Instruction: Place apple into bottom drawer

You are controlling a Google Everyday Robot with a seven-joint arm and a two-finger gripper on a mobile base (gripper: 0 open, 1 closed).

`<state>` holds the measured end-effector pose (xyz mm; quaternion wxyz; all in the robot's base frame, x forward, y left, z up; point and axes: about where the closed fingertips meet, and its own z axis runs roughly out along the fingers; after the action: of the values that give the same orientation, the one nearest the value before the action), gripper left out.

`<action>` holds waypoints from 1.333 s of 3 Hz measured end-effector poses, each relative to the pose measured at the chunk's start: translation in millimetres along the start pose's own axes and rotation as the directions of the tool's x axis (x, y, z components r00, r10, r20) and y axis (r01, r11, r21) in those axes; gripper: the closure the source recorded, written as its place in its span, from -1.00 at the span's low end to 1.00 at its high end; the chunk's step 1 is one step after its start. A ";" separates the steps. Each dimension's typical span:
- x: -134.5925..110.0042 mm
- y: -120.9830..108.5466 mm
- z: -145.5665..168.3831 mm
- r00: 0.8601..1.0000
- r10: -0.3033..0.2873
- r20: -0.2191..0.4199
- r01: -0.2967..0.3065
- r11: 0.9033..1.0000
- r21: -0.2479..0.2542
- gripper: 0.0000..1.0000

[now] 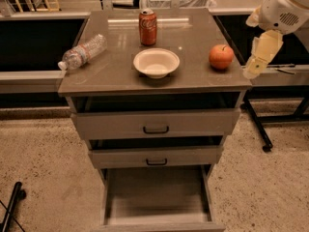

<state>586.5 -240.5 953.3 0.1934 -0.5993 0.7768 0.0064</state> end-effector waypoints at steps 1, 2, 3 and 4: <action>3.1 -43.5 38.9 0.995 0.066 0.069 -0.067 0.998 0.012 -1.00; 9.2 -73.4 66.1 0.983 0.131 0.130 -0.135 0.990 0.029 -1.00; 10.9 -94.4 95.9 0.955 0.208 0.211 -0.218 0.976 0.024 -1.00; 10.4 -106.8 121.4 0.917 0.275 0.290 -0.287 0.958 -0.003 -1.00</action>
Offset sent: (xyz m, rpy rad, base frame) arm 0.1283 -0.0299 -0.0628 0.2333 -0.0670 -0.1775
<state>719.6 -250.8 861.5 0.3128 -0.4704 0.8184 0.1058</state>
